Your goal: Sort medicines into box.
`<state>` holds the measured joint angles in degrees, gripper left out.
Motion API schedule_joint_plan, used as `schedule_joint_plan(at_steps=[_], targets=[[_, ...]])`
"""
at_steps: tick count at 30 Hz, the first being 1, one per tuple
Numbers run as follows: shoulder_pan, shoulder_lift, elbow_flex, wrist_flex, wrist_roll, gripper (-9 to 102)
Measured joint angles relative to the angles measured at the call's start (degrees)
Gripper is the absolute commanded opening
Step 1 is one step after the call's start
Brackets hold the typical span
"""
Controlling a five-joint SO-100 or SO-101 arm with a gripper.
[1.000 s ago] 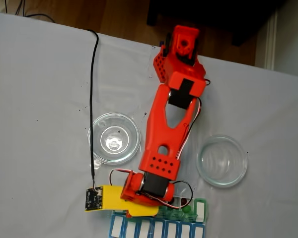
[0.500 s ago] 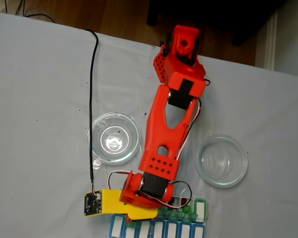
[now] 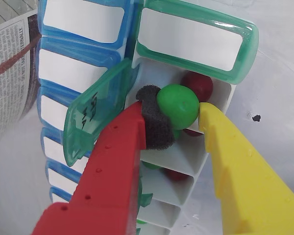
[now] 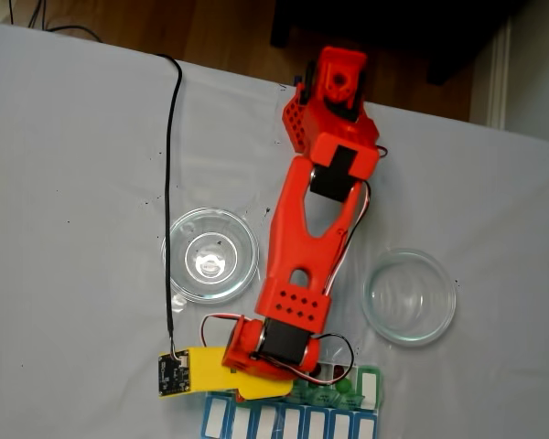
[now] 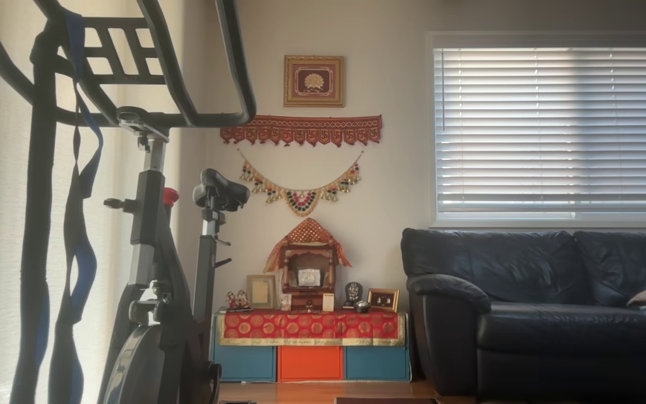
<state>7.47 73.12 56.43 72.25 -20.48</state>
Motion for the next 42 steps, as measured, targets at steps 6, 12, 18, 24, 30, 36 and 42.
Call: schedule_joint_plan(at_steps=[6,12,18,24,30,36,42], targets=[[0.0,-5.0,-6.4,5.4,-1.1,20],[0.0,-6.7,-11.5,9.3,-1.9,25],[0.0,-8.2,-14.7,12.4,-3.0,25],[0.0,-8.4,-15.3,13.6,-3.4,26],[0.0,-8.4,-15.6,14.9,-4.0,15],[1.0,-8.4,-16.8,19.8,-6.3,3],[2.7,-9.1,-25.5,31.8,-7.9,2]])
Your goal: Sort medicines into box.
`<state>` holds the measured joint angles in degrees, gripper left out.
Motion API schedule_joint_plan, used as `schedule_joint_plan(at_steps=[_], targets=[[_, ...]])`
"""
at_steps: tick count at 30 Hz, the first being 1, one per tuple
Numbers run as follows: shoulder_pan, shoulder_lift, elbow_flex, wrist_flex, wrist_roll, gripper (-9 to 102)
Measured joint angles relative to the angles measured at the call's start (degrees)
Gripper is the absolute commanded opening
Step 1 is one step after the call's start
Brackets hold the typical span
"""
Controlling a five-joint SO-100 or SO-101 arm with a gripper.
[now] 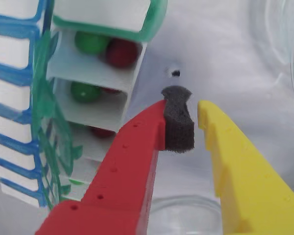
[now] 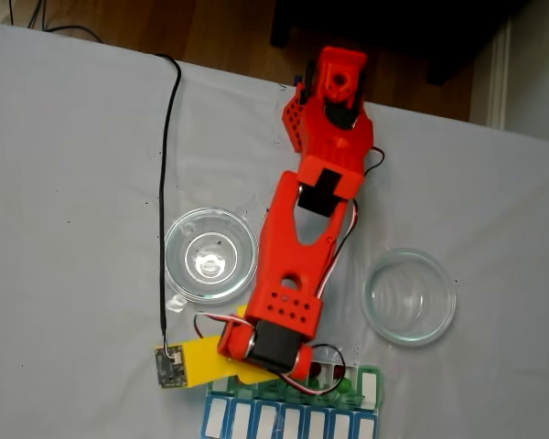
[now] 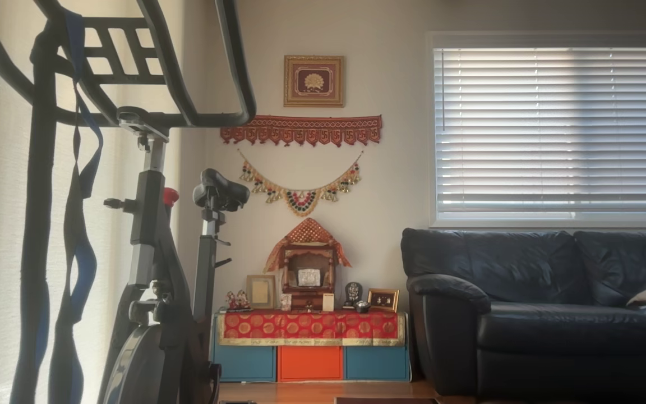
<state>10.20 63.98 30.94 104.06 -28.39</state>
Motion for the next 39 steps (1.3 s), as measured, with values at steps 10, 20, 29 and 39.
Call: schedule_joint_plan(at_steps=[10,20,29,39], targets=[[2.5,1.4,-2.5,3.3,2.6,1],[-8.4,27.7,26.2,-7.6,12.7,1],[-13.5,39.5,40.1,-23.0,22.9,1],[-21.0,44.9,56.2,-47.0,33.2,1]])
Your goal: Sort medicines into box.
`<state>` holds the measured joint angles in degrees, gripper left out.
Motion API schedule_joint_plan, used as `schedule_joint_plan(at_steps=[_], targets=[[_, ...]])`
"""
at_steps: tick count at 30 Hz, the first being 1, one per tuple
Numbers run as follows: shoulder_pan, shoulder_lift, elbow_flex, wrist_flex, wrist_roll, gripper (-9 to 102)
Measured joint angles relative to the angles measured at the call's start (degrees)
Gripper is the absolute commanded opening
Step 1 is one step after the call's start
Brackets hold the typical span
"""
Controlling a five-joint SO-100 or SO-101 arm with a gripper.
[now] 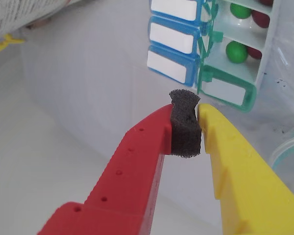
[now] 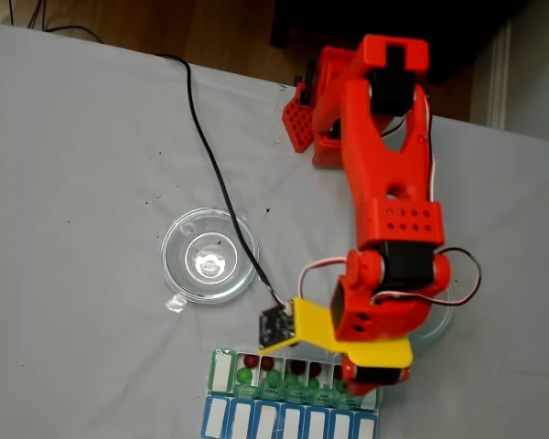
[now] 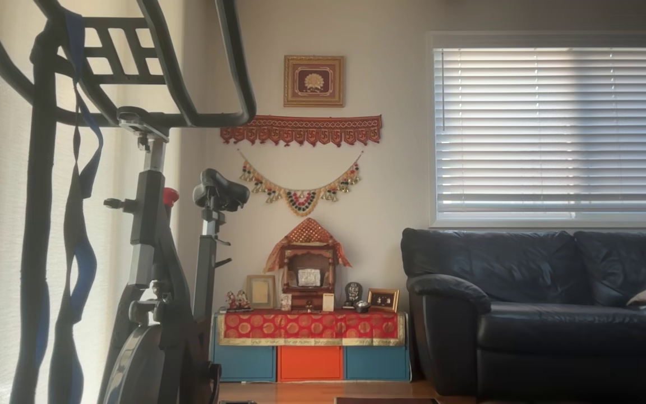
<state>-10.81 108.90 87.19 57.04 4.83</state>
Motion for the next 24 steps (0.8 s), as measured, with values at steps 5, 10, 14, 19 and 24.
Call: schedule_joint_plan(at_steps=[5,10,14,19,24], targets=[[-1.6,-1.4,1.1,-7.8,1.8,1],[-1.7,-7.7,0.1,-10.8,2.2,1],[-1.7,-11.3,-2.5,-11.0,2.2,1],[-1.7,-13.6,-3.7,-11.0,2.2,1],[-1.7,-13.6,-3.7,-11.0,2.2,1]])
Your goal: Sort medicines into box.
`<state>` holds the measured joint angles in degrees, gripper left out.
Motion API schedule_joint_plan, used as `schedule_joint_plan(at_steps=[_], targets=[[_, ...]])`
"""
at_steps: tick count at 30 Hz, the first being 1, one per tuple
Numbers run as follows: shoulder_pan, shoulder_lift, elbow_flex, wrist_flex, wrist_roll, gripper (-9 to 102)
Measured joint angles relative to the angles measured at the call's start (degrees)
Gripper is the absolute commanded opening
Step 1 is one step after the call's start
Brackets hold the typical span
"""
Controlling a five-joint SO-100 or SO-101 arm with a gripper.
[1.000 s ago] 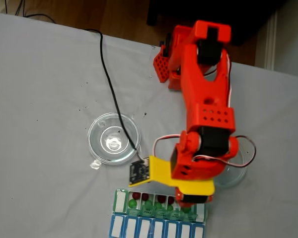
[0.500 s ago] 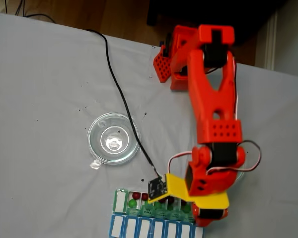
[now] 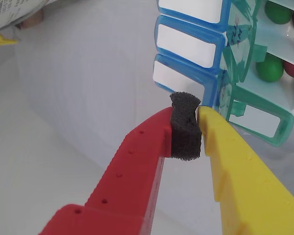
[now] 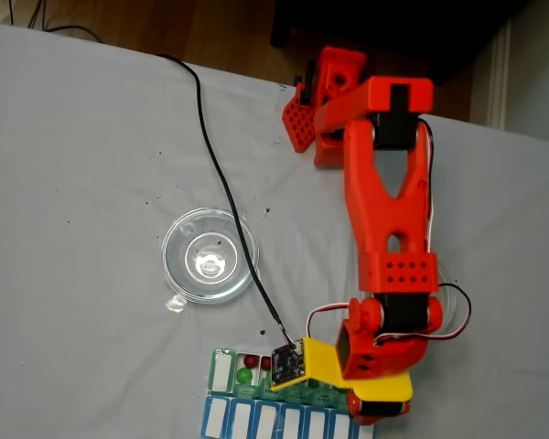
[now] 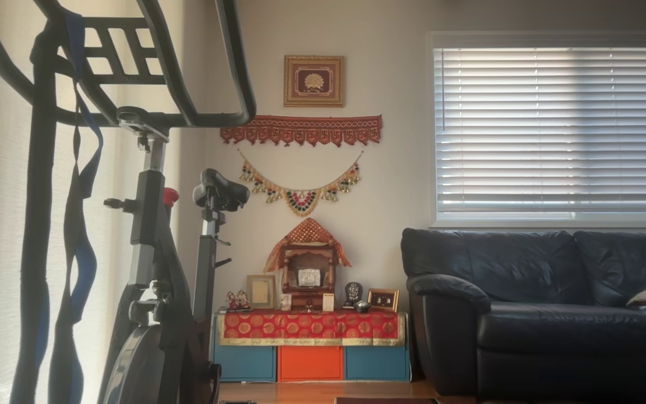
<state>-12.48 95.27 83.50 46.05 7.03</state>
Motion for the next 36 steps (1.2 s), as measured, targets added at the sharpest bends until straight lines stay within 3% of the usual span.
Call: schedule_joint_plan(at_steps=[36], targets=[[0.8,-6.4,-1.6,10.8,0.2,1]])
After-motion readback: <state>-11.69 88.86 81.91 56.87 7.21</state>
